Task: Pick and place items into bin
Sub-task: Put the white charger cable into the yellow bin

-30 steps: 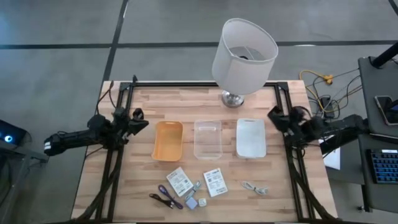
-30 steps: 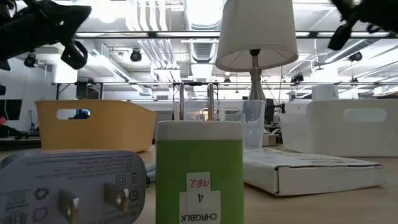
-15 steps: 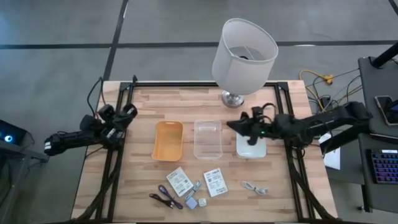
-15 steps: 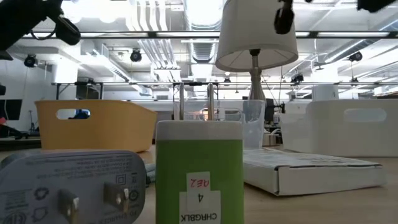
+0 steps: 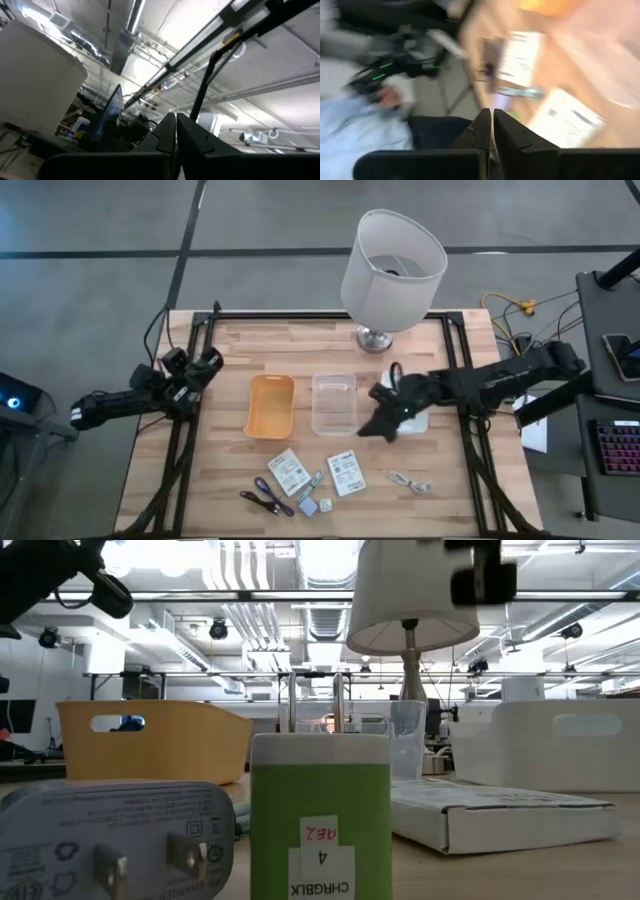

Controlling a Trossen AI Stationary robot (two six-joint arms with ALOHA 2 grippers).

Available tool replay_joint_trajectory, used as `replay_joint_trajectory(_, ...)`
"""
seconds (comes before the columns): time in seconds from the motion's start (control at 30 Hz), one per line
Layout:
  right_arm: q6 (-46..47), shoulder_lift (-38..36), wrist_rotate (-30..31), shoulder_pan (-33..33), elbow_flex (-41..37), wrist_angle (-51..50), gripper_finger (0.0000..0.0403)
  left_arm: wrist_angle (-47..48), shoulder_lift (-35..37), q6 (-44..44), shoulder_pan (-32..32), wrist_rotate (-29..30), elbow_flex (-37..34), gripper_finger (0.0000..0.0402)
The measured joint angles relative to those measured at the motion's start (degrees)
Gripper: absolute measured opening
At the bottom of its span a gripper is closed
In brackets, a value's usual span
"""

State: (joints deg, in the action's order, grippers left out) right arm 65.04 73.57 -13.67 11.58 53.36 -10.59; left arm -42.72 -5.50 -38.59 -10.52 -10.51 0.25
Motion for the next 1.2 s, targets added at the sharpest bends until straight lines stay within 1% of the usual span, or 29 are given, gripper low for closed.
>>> replay_joint_trajectory(0.07,1.1,2.7,0.3,1.2,2.7,-6.4,0.0028,0.0,-0.5,0.0,0.0,-1.6,0.0,0.0)
replay_joint_trajectory(0.17,3.2,6.8,-0.9,4.1,8.2,-15.4,0.0062,0.4,-1.5,-1.4,0.0,-5.7,0.0,0.0)
replay_joint_trajectory(0.3,3.7,13.3,0.1,9.0,17.5,-35.1,0.0121,2.2,-3.4,-1.7,0.0,-10.5,0.0,0.0)
replay_joint_trajectory(0.4,1.9,19.2,0.8,14.6,24.2,-49.6,0.016,5.1,-5.0,-1.6,0.0,-11.0,0.0,0.0)
replay_joint_trajectory(0.5,-0.7,25.1,3.5,20.8,29.9,-57.7,0.0187,8.0,-6.8,-1.3,0.0,-11.1,0.0,0.0)
replay_joint_trajectory(0.63,-0.7,32.2,4.8,27.0,34.5,-58.3,0.0204,10.5,-9.4,-1.1,0.0,-11.8,0.0,0.0)
replay_joint_trajectory(0.7,0.8,34.9,4.7,28.9,35.7,-58.5,0.0207,11.0,-10.7,-0.7,0.0,-12.0,0.0,0.0)
replay_joint_trajectory(0.77,1.7,37.3,4.8,30.0,36.6,-58.5,0.0208,11.0,-12.0,1.8,0.0,-12.0,0.0,0.0)
replay_joint_trajectory(0.83,1.9,39.2,6.5,30.2,36.8,-58.5,0.0208,11.0,-13.2,3.3,0.0,-12.0,0.0,0.0)
replay_joint_trajectory(0.97,1.9,41.9,11.0,30.2,36.8,-58.7,0.0208,10.9,-15.5,3.0,0.0,-12.0,0.0,0.0)
replay_joint_trajectory(1.2,0.8,41.8,10.9,29.8,33.3,-58.0,0.0208,10.8,-17.2,2.9,0.0,-12.0,0.0,0.0)
